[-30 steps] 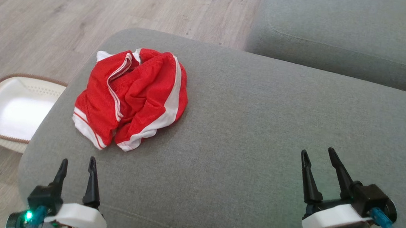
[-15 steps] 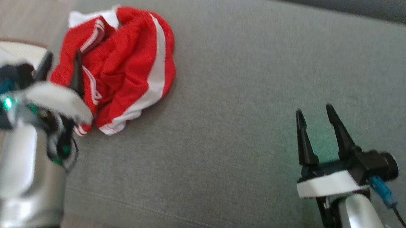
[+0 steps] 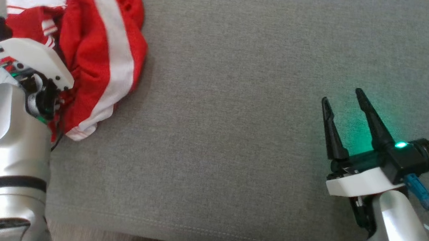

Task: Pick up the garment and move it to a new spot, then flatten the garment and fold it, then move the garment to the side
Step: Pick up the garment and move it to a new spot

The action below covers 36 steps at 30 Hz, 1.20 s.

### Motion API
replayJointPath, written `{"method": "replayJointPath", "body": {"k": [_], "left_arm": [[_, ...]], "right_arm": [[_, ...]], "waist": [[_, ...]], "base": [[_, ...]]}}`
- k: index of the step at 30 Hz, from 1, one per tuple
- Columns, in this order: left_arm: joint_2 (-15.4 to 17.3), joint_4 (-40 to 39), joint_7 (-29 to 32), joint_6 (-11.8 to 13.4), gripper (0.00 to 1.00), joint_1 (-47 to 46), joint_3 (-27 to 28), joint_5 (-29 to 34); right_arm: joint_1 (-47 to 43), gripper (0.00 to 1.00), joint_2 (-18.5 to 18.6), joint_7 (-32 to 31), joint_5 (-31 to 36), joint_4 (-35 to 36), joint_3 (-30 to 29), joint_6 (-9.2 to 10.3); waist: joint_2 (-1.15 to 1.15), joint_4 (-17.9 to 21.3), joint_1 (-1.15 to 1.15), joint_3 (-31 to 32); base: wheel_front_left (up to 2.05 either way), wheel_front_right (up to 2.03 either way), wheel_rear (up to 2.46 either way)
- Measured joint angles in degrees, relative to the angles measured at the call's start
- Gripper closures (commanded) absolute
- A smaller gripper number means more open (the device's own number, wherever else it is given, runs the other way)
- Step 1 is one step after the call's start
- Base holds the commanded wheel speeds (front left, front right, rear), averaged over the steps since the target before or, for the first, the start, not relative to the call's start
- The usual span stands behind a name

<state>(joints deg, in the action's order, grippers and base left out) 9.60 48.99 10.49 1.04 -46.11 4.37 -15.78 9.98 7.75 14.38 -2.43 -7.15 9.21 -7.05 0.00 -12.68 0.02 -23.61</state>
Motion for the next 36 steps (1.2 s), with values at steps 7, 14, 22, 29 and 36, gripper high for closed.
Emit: {"method": "replayJointPath", "body": {"k": [7,14,22,29,36], "left_arm": [[0.46,6.88,-4.83,-0.76,1.00,-2.29,-0.30,0.14],[2.25,4.33,-13.73,-2.49,1.00,-2.32,-0.65,0.22],[1.85,-14.55,-10.04,-6.68,1.00,-1.24,-4.82,-0.77],[-0.89,-41.84,2.64,-7.69,1.00,5.97,-11.15,-6.25],[-3.56,-63.32,13.56,-7.47,1.00,8.53,-15.79,-12.28]], "right_arm": [[-0.18,0.00,0.45,-0.02,-0.02,0.91,-0.81,0.00],[-2.88,0.00,-0.55,-0.01,-0.53,0.86,-2.10,0.00],[-6.89,0.00,-3.31,0.00,-1.63,0.82,-2.68,0.00],[-7.92,0.00,-4.09,0.00,-2.58,2.74,-1.92,0.00],[-8.77,0.00,-4.61,0.01,-3.87,5.49,-0.21,0.00]], "waist": [[0.00,0.43,-0.01,0.78],[0.00,-0.05,-0.02,5.21],[0.00,0.56,-0.02,13.12],[0.00,5.56,-0.02,17.32],[0.00,12.81,-0.02,19.20]], "base": [[0.00,0.00,0.00],[0.00,0.00,0.00],[0.00,0.00,0.00],[0.00,0.00,0.00],[0.00,0.00,0.00]]}}
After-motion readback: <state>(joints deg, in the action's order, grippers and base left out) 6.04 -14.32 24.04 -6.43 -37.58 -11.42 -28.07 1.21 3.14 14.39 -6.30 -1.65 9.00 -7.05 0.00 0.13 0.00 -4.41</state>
